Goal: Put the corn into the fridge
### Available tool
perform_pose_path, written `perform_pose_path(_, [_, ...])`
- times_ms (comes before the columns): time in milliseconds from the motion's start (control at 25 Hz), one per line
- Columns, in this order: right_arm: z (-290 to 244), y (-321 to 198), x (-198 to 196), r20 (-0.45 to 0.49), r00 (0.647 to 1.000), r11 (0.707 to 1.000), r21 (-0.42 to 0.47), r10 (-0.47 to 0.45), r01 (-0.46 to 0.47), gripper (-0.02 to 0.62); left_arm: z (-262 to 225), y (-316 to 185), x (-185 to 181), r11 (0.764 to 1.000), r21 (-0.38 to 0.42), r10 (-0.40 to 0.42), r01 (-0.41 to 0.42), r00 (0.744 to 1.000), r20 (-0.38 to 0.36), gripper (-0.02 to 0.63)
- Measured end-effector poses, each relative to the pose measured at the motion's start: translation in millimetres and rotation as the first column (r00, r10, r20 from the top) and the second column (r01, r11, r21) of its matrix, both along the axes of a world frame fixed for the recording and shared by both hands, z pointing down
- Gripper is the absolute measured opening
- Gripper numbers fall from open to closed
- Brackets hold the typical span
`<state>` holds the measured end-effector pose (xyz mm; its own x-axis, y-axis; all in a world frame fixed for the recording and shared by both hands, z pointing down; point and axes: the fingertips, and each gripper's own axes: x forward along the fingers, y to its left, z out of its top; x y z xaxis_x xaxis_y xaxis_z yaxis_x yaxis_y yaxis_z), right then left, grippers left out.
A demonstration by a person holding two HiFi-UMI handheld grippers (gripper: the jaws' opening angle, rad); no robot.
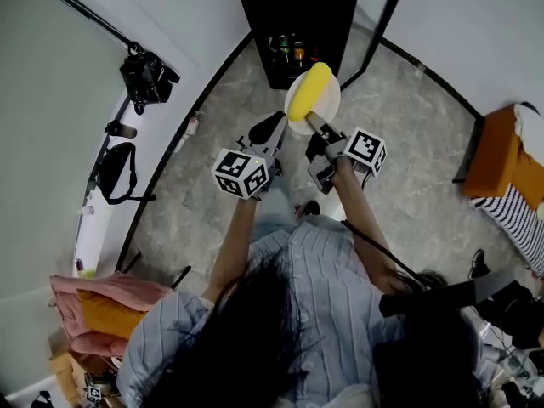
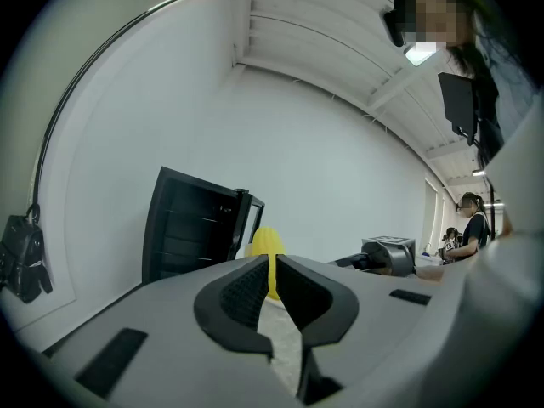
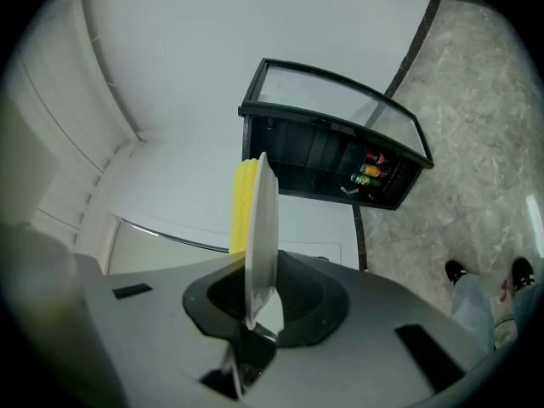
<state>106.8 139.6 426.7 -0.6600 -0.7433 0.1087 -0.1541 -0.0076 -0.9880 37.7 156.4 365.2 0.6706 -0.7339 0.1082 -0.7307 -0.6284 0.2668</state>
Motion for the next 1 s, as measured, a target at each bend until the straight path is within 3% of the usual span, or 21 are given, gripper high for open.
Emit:
perform_pose_path(320, [12.0,-7.3,1.0,0.007,1.0,1.0,0.018,0.014,-0.015,0.048,11.8,-12.3,-6.7,1.0,0.007,0.014,-0.014,1.0,0.006,0.023])
perform_pose_path(1000, [17.9,-131.5,-56.8,-0.009,0.996,0.995,-0.034,0.088,-0.088,0.048,15.2,-149.5,-77.2,0.996,-0.032,0.078,-0.078,0.997,-0.011,0.023])
